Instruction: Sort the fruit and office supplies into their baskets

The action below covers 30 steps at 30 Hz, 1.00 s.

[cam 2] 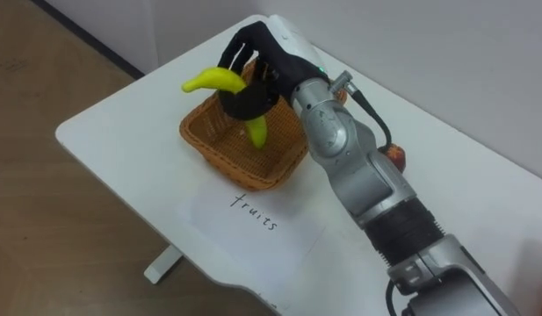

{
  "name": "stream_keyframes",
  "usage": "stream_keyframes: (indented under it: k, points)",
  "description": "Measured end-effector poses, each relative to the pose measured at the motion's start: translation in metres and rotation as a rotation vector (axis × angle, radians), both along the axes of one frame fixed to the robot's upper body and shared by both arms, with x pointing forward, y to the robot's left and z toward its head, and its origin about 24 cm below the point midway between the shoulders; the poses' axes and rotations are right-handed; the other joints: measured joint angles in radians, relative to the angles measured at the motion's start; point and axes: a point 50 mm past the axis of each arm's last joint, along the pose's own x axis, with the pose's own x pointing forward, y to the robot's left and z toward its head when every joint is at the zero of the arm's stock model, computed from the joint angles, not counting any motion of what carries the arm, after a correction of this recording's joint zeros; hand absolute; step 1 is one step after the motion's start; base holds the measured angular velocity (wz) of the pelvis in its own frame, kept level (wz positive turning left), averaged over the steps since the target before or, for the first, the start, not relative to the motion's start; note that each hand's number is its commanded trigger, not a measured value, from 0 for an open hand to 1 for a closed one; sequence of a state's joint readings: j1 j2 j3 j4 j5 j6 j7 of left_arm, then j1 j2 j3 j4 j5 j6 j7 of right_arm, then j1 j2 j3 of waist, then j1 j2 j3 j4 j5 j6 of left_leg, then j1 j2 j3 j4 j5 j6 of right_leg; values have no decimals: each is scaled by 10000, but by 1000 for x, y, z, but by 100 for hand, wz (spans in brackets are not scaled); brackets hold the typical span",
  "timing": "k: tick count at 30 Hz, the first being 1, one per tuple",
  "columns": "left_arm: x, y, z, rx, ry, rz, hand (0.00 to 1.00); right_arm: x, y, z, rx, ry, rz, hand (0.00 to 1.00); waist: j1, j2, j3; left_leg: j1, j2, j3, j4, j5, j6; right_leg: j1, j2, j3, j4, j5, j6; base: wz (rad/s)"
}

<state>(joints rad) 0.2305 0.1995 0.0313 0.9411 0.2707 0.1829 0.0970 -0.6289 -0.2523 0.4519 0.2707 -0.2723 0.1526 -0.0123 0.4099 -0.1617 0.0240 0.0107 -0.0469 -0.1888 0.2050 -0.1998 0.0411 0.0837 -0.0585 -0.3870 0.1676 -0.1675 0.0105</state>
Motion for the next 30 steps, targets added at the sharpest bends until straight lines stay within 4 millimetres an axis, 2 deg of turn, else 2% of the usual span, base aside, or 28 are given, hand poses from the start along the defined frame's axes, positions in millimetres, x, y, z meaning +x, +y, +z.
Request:
stream_keyframes:
  k: [30]
  points:
    - [0, 0, 0, 29, -13, 2, 0, 0, 0, 1, 64, -140, -2, 0, -2, 62, -12, 11, -7, 5, 18, 6, 7, 13, -12, 5, 3, 0, 1, 0]
